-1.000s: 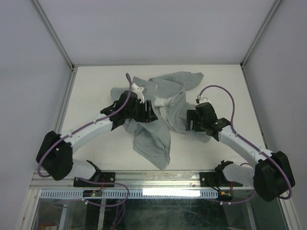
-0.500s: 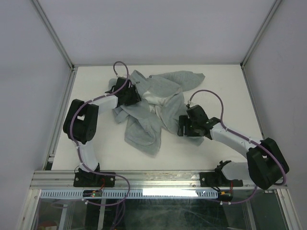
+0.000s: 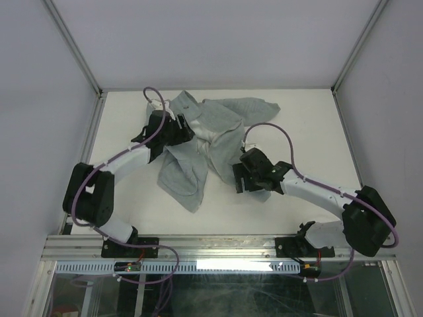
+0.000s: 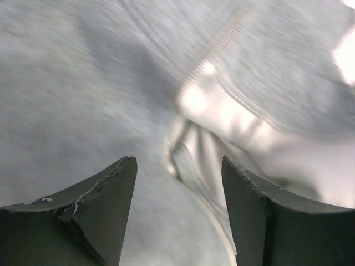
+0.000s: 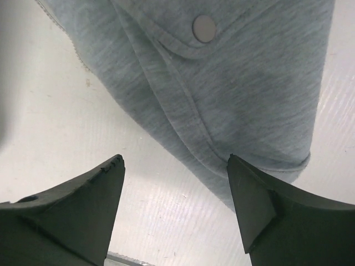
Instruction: Zip up the jacket
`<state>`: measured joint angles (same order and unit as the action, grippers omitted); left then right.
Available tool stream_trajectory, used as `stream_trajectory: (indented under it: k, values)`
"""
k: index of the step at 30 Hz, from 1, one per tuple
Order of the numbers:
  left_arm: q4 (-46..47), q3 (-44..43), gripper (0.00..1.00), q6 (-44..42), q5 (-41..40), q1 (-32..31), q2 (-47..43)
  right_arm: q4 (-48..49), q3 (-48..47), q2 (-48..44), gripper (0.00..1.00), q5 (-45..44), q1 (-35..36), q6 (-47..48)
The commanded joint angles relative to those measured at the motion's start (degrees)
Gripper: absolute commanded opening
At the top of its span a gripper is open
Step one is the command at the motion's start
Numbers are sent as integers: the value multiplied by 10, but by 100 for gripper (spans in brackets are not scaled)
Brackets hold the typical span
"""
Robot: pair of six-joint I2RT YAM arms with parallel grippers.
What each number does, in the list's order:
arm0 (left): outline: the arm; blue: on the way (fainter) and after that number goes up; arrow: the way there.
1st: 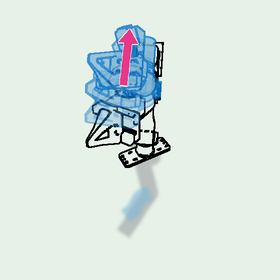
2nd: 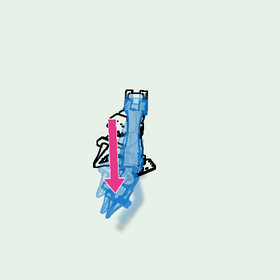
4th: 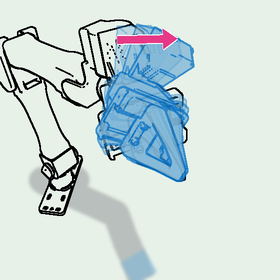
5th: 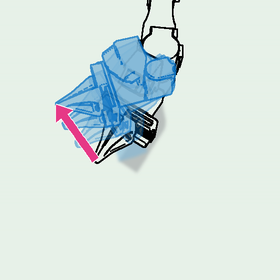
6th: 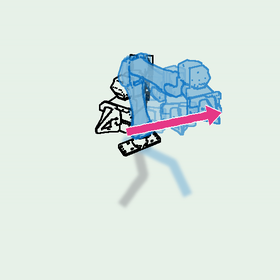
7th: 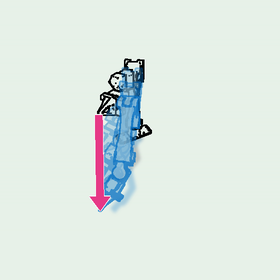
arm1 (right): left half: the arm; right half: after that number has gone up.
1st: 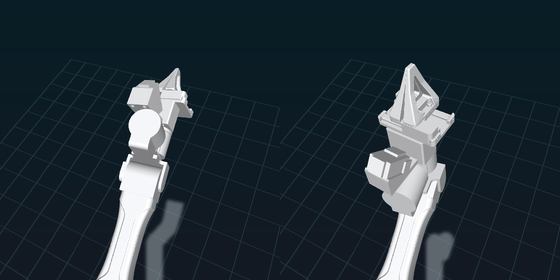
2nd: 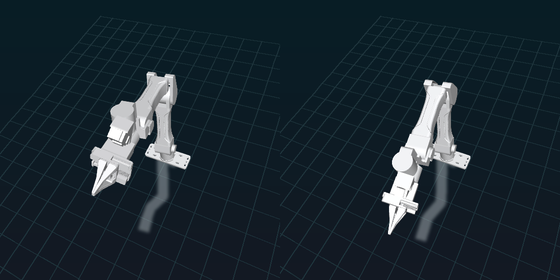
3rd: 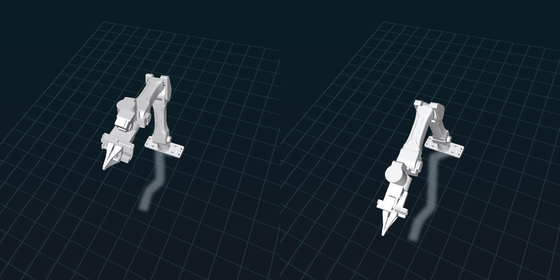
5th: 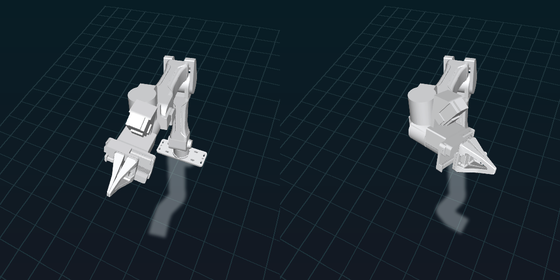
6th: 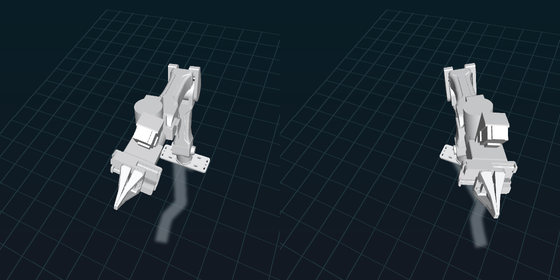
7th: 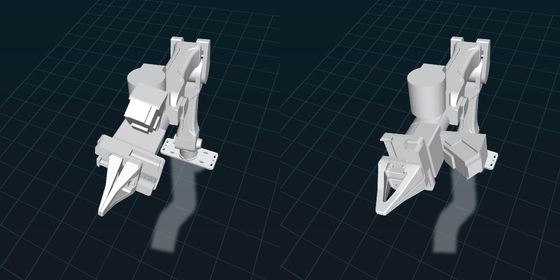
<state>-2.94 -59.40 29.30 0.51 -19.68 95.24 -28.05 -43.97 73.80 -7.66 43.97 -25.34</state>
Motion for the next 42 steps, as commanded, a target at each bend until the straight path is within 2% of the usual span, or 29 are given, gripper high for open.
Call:
stream_trajectory:
  k: [1,5,9,12,14,18,20,24,29,34,39,42]
  values:
    - [62,76,65,32,27,-48,-124,-44,-33,31,78,-87,38,6]
    - [53,125,67,40,55,-94,-195,-54,-47,83,80,-133,52,5]
    - [64,184,68,70,107,-110,-240,-46,-55,121,81,-170,53,4]
    - [66,225,68,86,120,-118,-281,-24,-54,132,75,-191,52,4]
    - [76,251,68,98,126,-122,-305,-8,-56,140,65,-193,50,8]
    - [91,279,69,121,156,-124,-331,8,-67,155,28,-170,43,26]
    - [96,287,69,126,158,-126,-343,13,-81,146,15,-134,40,37]
    - [103,292,71,127,166,-126,-363,43,-101,86,1,9,24,49]
    - [109,286,74,125,173,-127,-383,94,-104,0,0,211,-28,26]
    - [171,296,75,155,217,-127,-372,149,-91,-44,0,321,-59,-9]
    - [276,313,76,201,268,-130,-344,193,-62,-64,0,350,-74,-38]
    - [288,312,77,210,277,-132,-327,191,-46,-51,0,343,-75,-40]
